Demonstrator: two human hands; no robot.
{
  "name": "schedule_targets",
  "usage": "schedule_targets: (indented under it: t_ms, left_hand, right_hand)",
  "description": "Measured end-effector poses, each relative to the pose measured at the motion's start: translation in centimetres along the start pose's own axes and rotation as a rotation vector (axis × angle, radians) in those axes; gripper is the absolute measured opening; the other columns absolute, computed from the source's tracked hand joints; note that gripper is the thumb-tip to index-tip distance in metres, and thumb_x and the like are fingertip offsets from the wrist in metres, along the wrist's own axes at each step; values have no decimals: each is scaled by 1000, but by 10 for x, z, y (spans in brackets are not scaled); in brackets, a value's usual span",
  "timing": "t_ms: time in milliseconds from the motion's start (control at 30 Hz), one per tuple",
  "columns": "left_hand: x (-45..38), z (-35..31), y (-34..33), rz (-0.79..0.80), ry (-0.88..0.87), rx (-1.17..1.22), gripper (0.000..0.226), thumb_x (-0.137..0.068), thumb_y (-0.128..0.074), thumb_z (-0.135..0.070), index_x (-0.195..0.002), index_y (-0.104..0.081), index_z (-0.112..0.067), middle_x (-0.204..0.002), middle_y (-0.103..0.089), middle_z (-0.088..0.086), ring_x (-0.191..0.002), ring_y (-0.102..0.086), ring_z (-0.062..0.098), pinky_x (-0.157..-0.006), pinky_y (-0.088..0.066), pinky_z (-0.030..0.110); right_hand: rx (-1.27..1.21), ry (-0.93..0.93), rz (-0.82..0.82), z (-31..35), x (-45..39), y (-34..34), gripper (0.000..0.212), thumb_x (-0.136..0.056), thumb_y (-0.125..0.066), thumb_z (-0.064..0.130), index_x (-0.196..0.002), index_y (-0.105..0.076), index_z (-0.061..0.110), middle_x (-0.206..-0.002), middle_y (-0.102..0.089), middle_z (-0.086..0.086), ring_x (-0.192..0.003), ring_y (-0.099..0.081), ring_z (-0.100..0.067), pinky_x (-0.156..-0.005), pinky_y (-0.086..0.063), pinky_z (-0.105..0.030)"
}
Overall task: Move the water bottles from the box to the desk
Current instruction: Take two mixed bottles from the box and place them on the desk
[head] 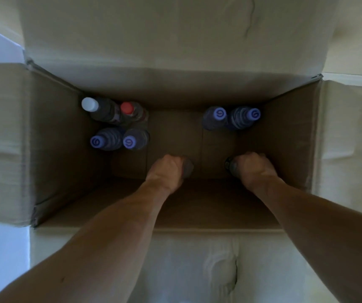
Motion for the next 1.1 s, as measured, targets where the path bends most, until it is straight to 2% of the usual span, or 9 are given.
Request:
schedule_targets:
  t_ms: [200, 433, 567, 733, 833, 933, 1100]
  left_hand:
    - [0, 13, 25, -74, 28, -14, 46, -96, -64, -20, -140, -53, -19, -129, -61, 11, -116, -62, 30, -99, -52, 40]
    - [-9, 22, 27, -105, -16, 76, 62, -89, -72, -22, -145, -45, -26, -141, -47, 6, -125, -54, 30, -103, -49, 47]
    - [-13, 32, 5, -67, -31, 180, 79, -85, -78, -27, -152, -37, -34, -155, -35, 3, -137, -45, 31, -110, -42, 50]
    - [-27, 34, -9, -69, -74, 216, 86, -82, -80, -22, -153, -35, -35, -157, -35, 1, -138, -43, 29, -112, -41, 48]
    - [-37, 33, -16, -60, -101, 190, 89, -79, -83, -22, -154, -35, -34, -157, -35, 1, -136, -45, 30, -111, -41, 46]
    - [-44, 32, -19, -90, -149, 213, 83, -80, -81, -22, -151, -39, -31, -152, -43, 2, -133, -49, 30, -109, -42, 43]
    - [-46, 33, -19, -138, -175, 227, 77, -81, -79, -17, -148, -43, -29, -146, -51, 3, -131, -51, 29, -110, -42, 41]
  right_hand:
    - [-111, -59, -82, 15, 6, 27, 28, -100, -52, 14, -127, -60, 15, -124, -61, -12, -123, -49, -33, -95, -50, -41]
    - [-135, 75, -178, 55, 0, 44, 47, -94, -59, 12, -139, -51, 22, -137, -52, -6, -130, -41, -32, -107, -42, -40]
    - [-320, 146, -269, 52, 1, 44, 52, -93, -62, 14, -142, -50, 27, -140, -49, -1, -129, -38, -29, -108, -39, -38]
    - [-543, 238, -251, 45, -12, 35, 66, -83, -78, 16, -142, -51, 27, -144, -49, 0, -133, -42, -25, -111, -40, -43]
    - [-657, 280, -218, 48, -21, 28, 75, -76, -84, 11, -142, -51, 25, -144, -51, -3, -134, -46, -23, -113, -39, -43]
    - [-713, 294, -200, 53, -30, 22, 83, -73, -85, 6, -145, -48, 23, -146, -50, -4, -136, -45, -23, -115, -36, -40]
    - [-740, 321, -263, 61, -37, 22, 79, -73, -83, 4, -144, -50, 16, -145, -52, -7, -134, -48, -26, -113, -35, -32]
Point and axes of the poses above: each hand's wrist, its own x-axis away from the middle knuckle, its own y-axis out of the back of the hand, z = x × y, the point moved 8 cm from there along -x, towards the middle knuckle
